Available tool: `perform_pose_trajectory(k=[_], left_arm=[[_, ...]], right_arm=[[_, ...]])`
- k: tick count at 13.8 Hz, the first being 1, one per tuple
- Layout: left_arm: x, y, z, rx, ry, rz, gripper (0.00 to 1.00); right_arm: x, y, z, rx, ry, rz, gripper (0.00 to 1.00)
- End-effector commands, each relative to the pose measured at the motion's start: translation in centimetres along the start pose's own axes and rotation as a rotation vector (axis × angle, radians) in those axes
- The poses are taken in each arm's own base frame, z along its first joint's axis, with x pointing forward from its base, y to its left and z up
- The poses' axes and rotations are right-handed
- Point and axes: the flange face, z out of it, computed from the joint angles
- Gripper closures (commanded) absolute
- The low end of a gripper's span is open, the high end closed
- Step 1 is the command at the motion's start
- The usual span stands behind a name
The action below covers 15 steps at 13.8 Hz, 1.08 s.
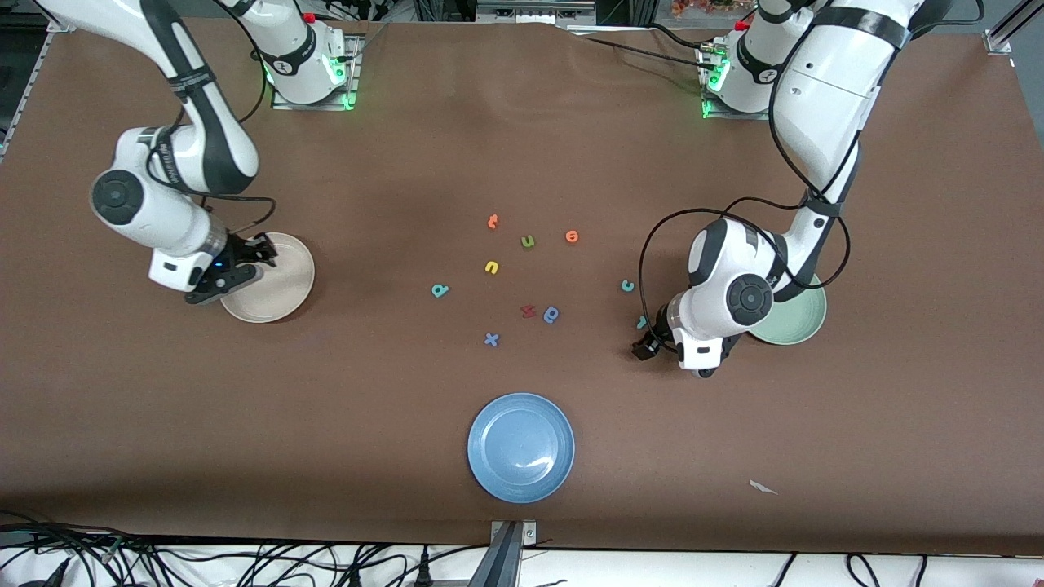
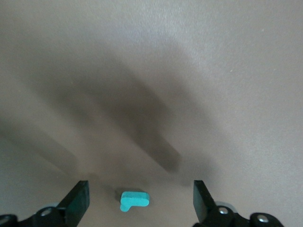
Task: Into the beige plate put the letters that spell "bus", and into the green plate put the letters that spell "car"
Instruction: 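Grasp the teal l with the left gripper while the right gripper reaches p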
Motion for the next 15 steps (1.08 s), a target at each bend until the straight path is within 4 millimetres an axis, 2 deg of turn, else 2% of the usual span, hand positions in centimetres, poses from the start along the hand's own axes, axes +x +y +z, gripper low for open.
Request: perform_pose_trajectory(k=[1, 3, 6, 10, 11, 15], left_arm=[[-0.3, 0.3, 0.5, -0.006, -0.004, -0.016, 0.17], [-0.4, 0.2, 1.2, 0.004, -0.01, -0.016, 0.28], [-0.6, 0.2, 1.2, 0.008, -0.012, -0.013, 0.44], [-1.4, 0.3, 1.4, 0.022, -0.019, -0.014, 0.47], [-1.7, 0.4, 1.5, 0.024, -0.019, -0.012, 0.47], [-1.9, 0.4, 1.6, 0.03, -0.022, -0.008, 0.49]], right_arm=[[2.1, -5.1, -0.4, 0.005, 0.014, 0.069, 0.33], [4.1, -8.4, -0.7, 0.006, 0.029, 0.112, 0.33], [7.2, -15.0, -1.0, 0.012, 0.053, 0.193, 0.33], [10.6, -22.0, 0.2, 0.032, 0.07, 0.251, 0.33], [10.9, -23.3, 0.5, 0.035, 0.079, 0.271, 0.33], [11.2, -26.0, 3.0, 0.055, 0.101, 0.292, 0.33]])
